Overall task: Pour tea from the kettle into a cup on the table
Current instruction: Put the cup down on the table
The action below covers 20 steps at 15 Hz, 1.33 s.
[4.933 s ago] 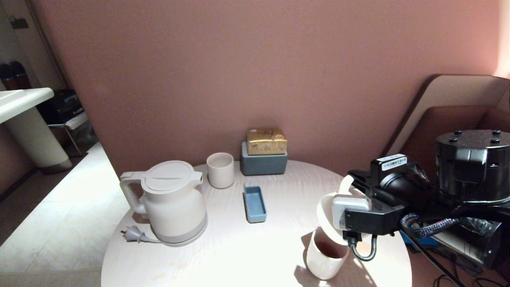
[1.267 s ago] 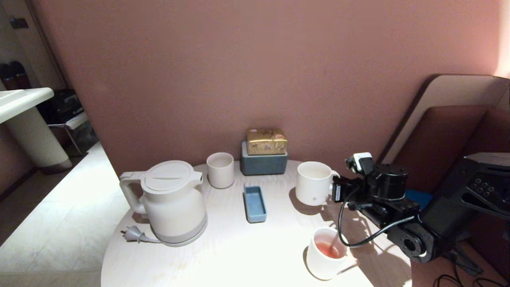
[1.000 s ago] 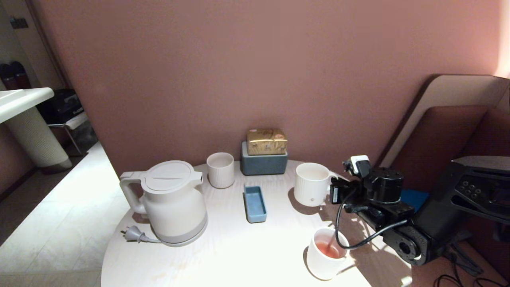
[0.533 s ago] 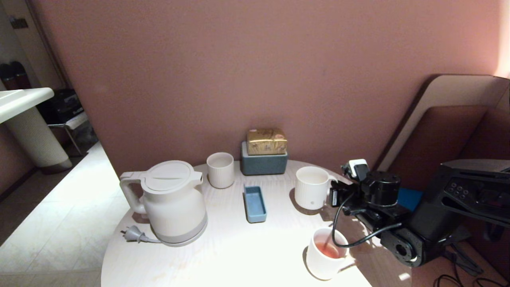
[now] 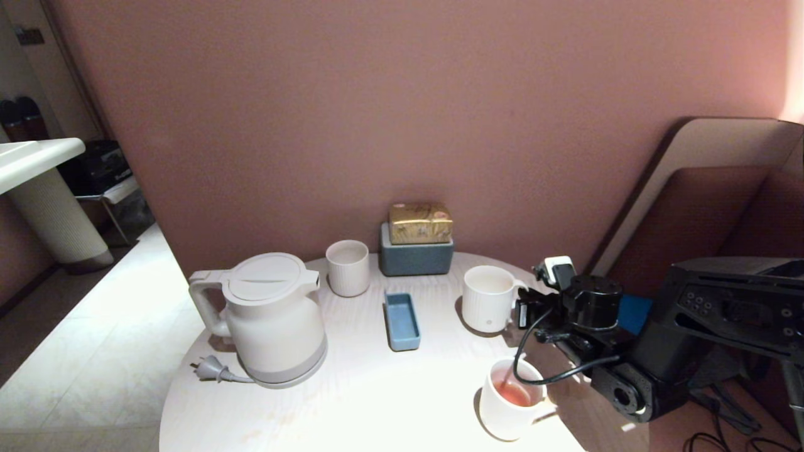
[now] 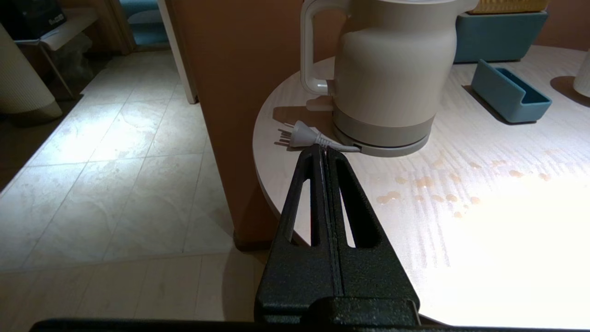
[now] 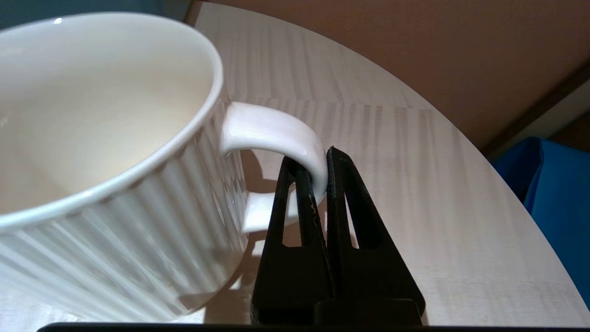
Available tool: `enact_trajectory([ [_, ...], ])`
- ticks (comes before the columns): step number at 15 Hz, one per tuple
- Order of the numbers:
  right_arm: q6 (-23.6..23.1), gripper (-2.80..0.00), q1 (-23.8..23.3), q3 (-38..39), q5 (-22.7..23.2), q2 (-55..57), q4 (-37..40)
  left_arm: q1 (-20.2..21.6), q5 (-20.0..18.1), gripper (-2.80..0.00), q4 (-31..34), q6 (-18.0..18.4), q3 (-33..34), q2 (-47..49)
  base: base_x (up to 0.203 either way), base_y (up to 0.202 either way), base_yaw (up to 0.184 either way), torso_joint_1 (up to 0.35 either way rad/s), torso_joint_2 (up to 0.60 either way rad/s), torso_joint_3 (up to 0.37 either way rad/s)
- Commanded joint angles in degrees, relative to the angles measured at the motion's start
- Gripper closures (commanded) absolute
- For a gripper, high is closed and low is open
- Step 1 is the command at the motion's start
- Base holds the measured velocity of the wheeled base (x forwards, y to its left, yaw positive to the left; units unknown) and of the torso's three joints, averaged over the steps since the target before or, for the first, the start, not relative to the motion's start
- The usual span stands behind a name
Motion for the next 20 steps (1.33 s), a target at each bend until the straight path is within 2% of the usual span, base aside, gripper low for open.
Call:
enact_trajectory([
  [1,0.0,0.00,0.0,0.1,-0.1,-0.4,-0.4,0.0,0.0,0.00,0.0,0.0,0.0,0.1,0.000,0.000,0.000,0.000,0.00,0.000],
  [9,0.2,0.00,-0.5,-1.2,0.1,-0.6,0.1,0.0,0.0,0.00,0.0,0.0,0.0,0.1,0.000,0.000,0.000,0.000,0.00,0.000],
  [13,2.1,0.00,-2.7,-2.7,0.7,-3.4,6.3,0.0,0.0,0.00,0.0,0.0,0.0,0.1,0.000,0.000,0.000,0.000,0.00,0.000],
  [15,4.6,0.00,-4.1,-4.3,2.1,-5.0,11.0,0.0,0.0,0.00,-0.1,0.0,0.0,0.1,0.000,0.000,0.000,0.000,0.00,0.000],
  [18,4.8,0.00,-5.3,-6.0,3.2,-4.5,12.2,0.0,0.0,0.00,-0.1,0.0,0.0,0.1,0.000,0.000,0.000,0.000,0.00,0.000],
  [20,4.6,0.00,-5.6,-6.8,5.8,-4.1,12.3,0.0,0.0,0.00,0.0,0.0,0.0,0.1,0.000,0.000,0.000,0.000,0.00,0.000],
])
